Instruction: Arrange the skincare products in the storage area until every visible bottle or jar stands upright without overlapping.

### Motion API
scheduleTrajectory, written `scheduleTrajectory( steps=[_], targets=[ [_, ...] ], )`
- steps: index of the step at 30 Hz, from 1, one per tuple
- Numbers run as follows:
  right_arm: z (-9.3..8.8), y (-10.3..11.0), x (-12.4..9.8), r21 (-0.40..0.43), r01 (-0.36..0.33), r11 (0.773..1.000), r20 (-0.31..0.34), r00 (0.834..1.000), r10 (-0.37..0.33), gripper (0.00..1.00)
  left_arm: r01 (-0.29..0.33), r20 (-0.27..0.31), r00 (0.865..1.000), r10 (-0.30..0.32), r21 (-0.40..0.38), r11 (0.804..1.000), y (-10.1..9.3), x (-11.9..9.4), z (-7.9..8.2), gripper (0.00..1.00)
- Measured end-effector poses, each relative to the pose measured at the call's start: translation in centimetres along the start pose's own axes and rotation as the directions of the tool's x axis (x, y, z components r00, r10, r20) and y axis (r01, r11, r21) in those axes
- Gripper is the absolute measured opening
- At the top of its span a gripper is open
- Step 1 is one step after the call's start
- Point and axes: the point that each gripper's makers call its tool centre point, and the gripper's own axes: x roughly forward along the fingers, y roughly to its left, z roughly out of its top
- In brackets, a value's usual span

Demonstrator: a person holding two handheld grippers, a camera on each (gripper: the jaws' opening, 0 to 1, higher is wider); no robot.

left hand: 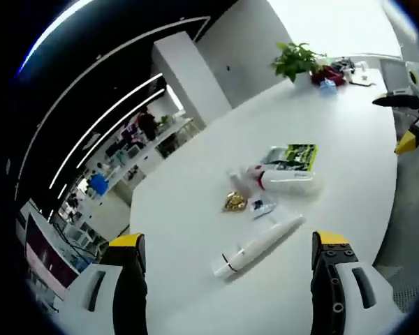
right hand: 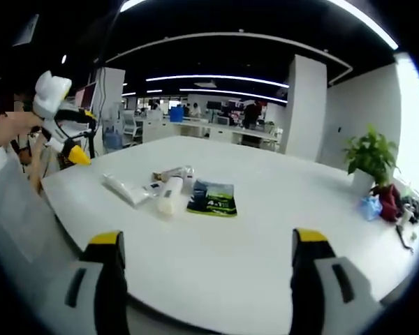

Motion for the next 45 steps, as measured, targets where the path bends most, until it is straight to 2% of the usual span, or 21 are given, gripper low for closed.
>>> scheduleTrajectory(
  steps=[4, 8, 11, 12, 19, 24, 34, 41, 43, 45],
  targets=[
    [0.0, 0.1, 0.0, 0.000, -0.005, 1.000, 0.000, 1.000, 0.005, 1.00, 0.086, -0.075, 0.994, -0.079, 0.089, 0.992, -0.6, 1.7, -0.5, 0.97],
    [-0.1, 0.2, 0.0, -0.002, -0.010, 1.000, -0.004, 1.000, 0.010, 0.99, 0.161, -0.120, 0.983, -0.142, 0.174, 0.971, -1.7, 2.6, -0.2, 0.96],
    [-0.1, 0.1, 0.0, -0.002, -0.008, 1.000, -0.005, 1.000, 0.008, 0.99, 0.191, -0.138, 0.977, -0.163, 0.222, 0.956, -2.2, 3.4, 0.1, 0.95],
    [-0.1, 0.1, 0.0, -0.004, -0.007, 1.000, -0.006, 1.000, 0.007, 0.99, 0.200, -0.143, 0.976, -0.167, 0.261, 0.944, -2.4, 3.6, 0.4, 0.94],
    [-0.1, -0.1, 0.0, -0.004, 0.001, 1.000, -0.006, 1.000, -0.001, 0.99, 0.252, -0.131, 0.966, -0.222, 0.301, 0.920, -3.8, 5.0, 2.4, 0.94],
    [-0.1, -0.2, 0.0, -0.003, 0.008, 1.000, -0.007, 1.000, -0.008, 0.99, 0.297, -0.126, 0.954, -0.272, 0.294, 0.908, -4.9, 6.3, 3.5, 0.93],
    [-0.3, -0.3, 0.0, -0.005, 0.011, 1.000, -0.017, 1.000, -0.011, 0.99, 0.368, -0.106, 0.930, -0.352, 0.235, 0.900, -7.7, 8.9, 5.1, 0.93],
    [-0.4, -0.3, 0.0, -0.005, 0.012, 1.000, -0.023, 1.000, -0.012, 0.99, 0.417, -0.075, 0.908, -0.412, 0.077, 0.905, -10.0, 10.9, 5.9, 0.90],
    [-0.4, -0.2, 0.1, -0.006, 0.010, 1.000, -0.025, 1.000, -0.011, 0.99, 0.416, -0.024, 0.909, -0.415, 0.048, 0.908, -10.3, 11.5, 6.7, 0.89],
    [-0.4, -0.2, 0.1, -0.006, 0.010, 1.000, -0.025, 1.000, -0.010, 0.99, 0.421, -0.015, 0.907, -0.421, 0.034, 0.907, -10.6, 11.9, 6.9, 0.89]
  ],
)
